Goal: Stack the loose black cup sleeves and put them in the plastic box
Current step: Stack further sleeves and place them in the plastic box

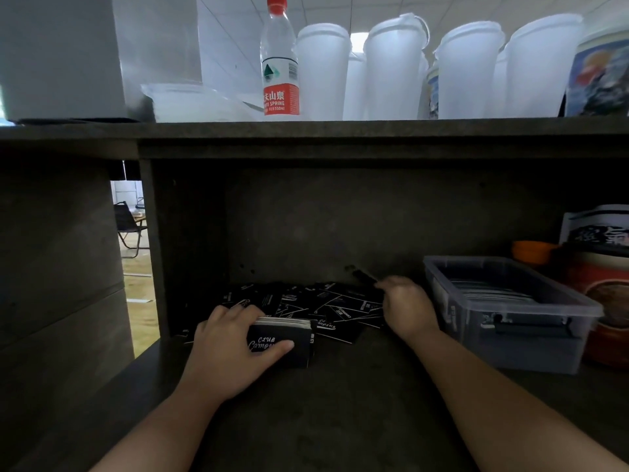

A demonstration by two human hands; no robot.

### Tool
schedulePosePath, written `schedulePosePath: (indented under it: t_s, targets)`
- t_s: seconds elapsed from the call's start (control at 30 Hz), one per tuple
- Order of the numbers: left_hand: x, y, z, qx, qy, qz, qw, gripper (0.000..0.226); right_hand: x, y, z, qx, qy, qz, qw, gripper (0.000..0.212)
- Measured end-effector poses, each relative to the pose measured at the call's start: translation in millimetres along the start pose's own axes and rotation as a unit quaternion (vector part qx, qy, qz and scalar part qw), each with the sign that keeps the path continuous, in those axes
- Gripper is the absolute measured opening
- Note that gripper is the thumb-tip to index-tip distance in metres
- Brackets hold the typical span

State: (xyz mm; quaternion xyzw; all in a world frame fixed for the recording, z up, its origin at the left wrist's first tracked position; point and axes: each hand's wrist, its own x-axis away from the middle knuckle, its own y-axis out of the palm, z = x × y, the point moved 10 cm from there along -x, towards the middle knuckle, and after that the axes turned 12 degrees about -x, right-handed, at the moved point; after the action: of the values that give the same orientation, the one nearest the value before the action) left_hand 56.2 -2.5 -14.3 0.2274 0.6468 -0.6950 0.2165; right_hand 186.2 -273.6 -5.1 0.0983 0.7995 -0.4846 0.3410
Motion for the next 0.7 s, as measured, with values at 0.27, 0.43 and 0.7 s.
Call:
schedulePosePath:
  t_s: [0.27, 0.43, 0.7]
  targets:
    - [0, -2, 1, 0.01, -0.002, 0.0, 1.0, 0.076, 16, 25, -70, -0.099, -0.093, -0.142, 0.981, 0.024]
    - [0, -1, 0, 0.01, -0.004, -0.001, 1.0, 0.077, 15, 45, -34, -0.116, 0.039, -0.169, 0.978, 0.057]
    - [-1, 0, -3, 0.005, -0.01, -0.009, 1.0, 0.08, 5, 28, -18, -0.191, 0.097, -0.102, 0.971, 0.058]
